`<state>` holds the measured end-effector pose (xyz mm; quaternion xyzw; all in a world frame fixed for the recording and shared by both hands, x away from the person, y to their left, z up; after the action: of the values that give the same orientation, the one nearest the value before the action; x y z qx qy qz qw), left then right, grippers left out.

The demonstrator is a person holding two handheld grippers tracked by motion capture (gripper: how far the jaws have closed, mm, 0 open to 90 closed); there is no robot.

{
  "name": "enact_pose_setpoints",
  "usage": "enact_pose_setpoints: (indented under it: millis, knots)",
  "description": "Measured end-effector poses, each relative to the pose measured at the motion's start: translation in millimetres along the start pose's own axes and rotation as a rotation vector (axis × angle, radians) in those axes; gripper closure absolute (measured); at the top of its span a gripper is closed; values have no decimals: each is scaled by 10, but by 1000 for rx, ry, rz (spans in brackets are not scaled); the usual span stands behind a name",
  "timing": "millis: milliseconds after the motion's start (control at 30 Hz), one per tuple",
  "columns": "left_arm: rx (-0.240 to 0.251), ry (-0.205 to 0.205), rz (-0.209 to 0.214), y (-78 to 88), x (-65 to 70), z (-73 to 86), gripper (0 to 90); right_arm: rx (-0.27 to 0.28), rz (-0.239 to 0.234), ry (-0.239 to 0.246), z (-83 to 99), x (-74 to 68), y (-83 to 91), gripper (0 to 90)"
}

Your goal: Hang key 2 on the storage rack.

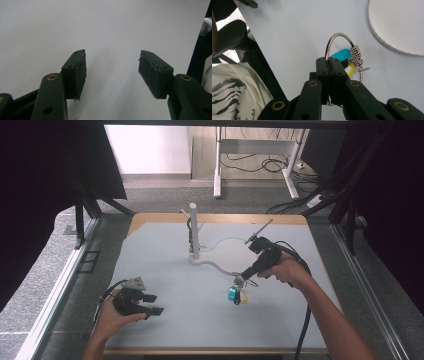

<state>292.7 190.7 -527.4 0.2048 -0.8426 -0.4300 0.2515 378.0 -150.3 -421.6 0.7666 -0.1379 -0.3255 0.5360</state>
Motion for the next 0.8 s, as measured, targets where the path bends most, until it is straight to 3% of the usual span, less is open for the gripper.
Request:
enact_pose_setpoints:
  millis: [167,800]
  knots:
    - [0,-1,7,-17,2,-4,396,18,-18,-8,-30,13,89,880]
    - [-9,-5,6,-31,0,-3,396,54,-1,-47,-166,107,347,879]
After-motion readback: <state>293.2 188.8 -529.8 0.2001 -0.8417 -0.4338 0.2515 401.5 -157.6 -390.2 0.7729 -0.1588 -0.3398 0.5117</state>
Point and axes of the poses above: each handheld gripper's, and its own axes: y roughly backward along the jaws, z roughly out of its underside, x roughly to its right, the point moved 6 cm from there along -y, roughly forward along the jaws, and after that the axes turned 8 degrees about -x, right-handed, at the moved point
